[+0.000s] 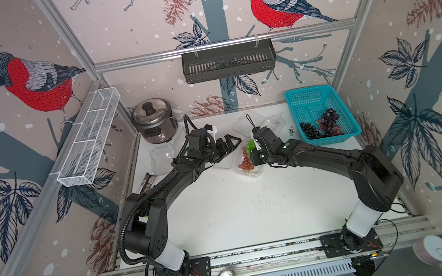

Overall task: Pack grapes into containers
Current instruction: Place the grape into the packing box.

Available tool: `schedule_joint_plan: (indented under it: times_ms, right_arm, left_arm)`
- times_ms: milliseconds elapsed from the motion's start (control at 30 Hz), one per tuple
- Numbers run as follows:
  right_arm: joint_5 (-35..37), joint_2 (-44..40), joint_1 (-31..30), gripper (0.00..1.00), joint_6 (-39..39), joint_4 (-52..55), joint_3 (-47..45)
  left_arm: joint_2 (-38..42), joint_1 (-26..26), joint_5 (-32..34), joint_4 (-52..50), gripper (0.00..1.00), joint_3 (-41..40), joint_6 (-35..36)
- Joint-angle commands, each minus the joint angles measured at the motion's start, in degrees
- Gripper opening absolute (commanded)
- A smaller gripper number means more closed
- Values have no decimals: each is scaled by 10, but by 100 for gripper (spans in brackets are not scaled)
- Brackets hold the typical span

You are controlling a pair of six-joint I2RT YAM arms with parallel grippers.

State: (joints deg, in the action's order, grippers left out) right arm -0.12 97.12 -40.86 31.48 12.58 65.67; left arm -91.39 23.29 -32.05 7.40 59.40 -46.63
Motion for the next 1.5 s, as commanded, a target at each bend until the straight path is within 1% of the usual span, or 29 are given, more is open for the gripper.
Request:
schedule_joint_plan:
  times_ms: [0,300,367,433,533,700,900,1067,1200,1400,1467]
  right_arm:
    - [-5,6,-9,20,17,-19,-12]
    - [2,18,-20,22,29,-22,-44]
    - [9,22,-20,25,28,-15,-40]
    - [9,25,-20,30,25,-8,-34]
    - [15,24,-20,32,22,-2,-25]
    - [39,24,-17,42,8,22,-1]
    - [43,3,-6,48,-4,42,17]
    - [17,-33,14,57,-6,43,22]
    - [-24,-41,36,64,-2,9,15]
    - [-118,-22,61,68,19,-75,-16]
    - [-135,-15,60,69,25,-91,-24]
  left_arm:
    - [-1,-3,-10,14,97,1,0]
    - [2,-5,-11,18,97,-9,0]
    - [2,-5,-12,19,97,-10,0]
    - [3,-6,-12,19,97,-11,-1]
    - [4,-6,-12,19,97,-12,0]
    - [4,-6,-11,18,97,-12,0]
    - [5,-6,-10,15,97,-10,0]
    - [0,-7,-10,16,97,-8,0]
    - [-2,-7,-11,16,97,-6,-1]
    - [-2,-7,-8,6,97,1,4]
    - [-1,-9,-7,1,97,2,6]
